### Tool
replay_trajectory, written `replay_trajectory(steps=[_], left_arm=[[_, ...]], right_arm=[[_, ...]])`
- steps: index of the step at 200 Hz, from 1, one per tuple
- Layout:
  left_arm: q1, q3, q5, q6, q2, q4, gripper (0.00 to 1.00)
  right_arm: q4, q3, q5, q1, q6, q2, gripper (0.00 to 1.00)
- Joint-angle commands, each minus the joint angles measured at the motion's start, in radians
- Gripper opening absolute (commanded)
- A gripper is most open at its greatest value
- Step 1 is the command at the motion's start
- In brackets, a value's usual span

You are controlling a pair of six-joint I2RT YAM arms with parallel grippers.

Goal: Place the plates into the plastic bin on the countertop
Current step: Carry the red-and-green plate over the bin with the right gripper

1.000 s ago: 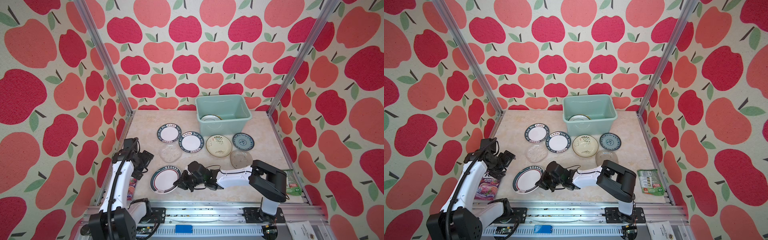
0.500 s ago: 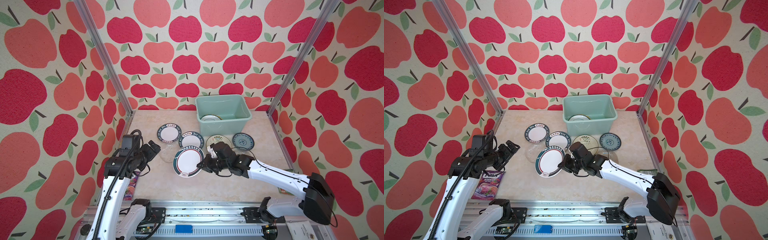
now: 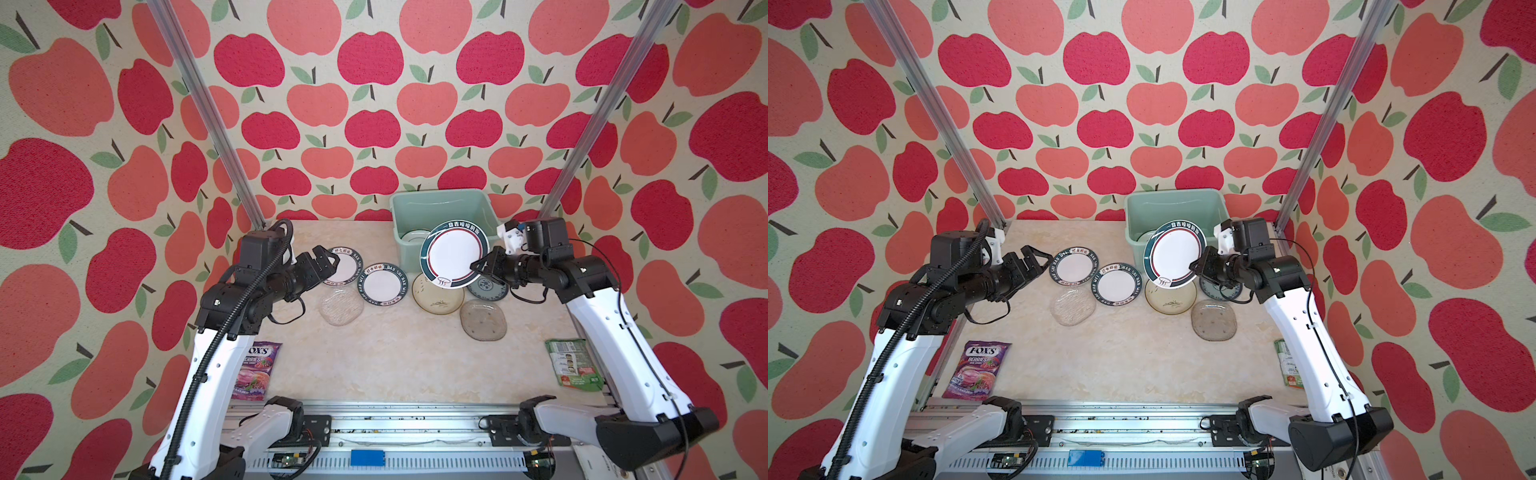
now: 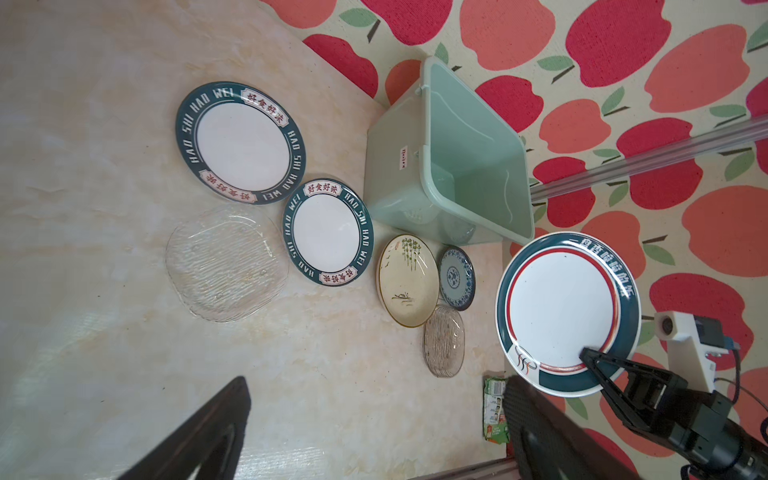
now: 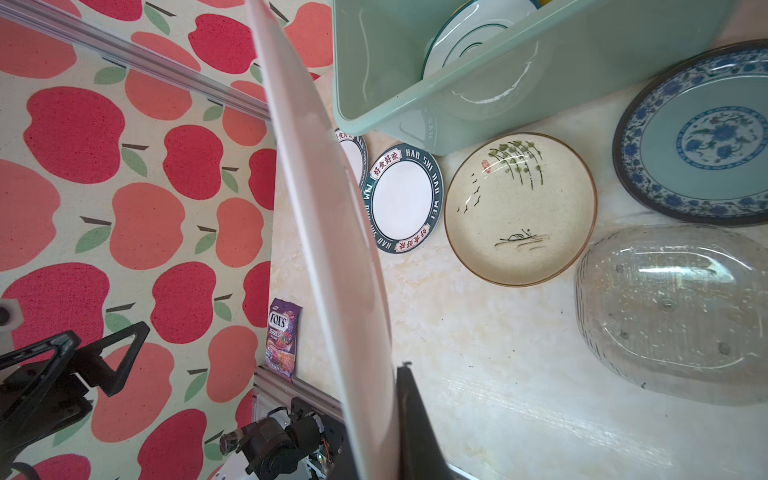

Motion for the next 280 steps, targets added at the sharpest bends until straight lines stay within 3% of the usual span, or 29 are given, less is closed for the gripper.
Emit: replay_trajectory(steps=[1, 27, 53, 106, 167, 208, 280], left_arm=[[-0.125, -0.036, -0.103, 0.072, 0.017, 0.126, 0.97], [-0.294, 0.071, -0.219, 0.149, 0.106, 0.120, 0.98], [-0.345, 0.198, -0.227, 0.257, 0.190, 0.034, 0.99], [-0.341, 0.128, -0.251, 0.315, 0.191, 0.172, 1.00], [-0.333, 0.004, -0.287, 0.325, 0.218, 0.391, 0.99], [-0.326, 0.017, -0.302, 0.319, 0.290, 0.384, 0.99], [-0.314, 0.119, -0.279, 0.315, 0.417, 0.297, 0.99]], right_arm=[[-0.077, 0.058, -0.037, -0.012, -0.077, 0.008, 0.00], [-0.024, 0.086, -0.067, -0.040, -0.046, 0.017, 0.00], [-0.017, 0.160, -0.044, -0.052, -0.038, 0.068, 0.00], [0.012, 0.308, -0.015, -0.123, -0.012, 0.227, 0.00], [-0.056, 0.632, -0.075, -0.219, -0.134, 0.556, 0.00], [-0.158, 0.888, -0.067, -0.235, -0.261, 0.799, 0.00], [-0.040, 0.972, -0.097, -0.236, -0.271, 1.037, 0.00]])
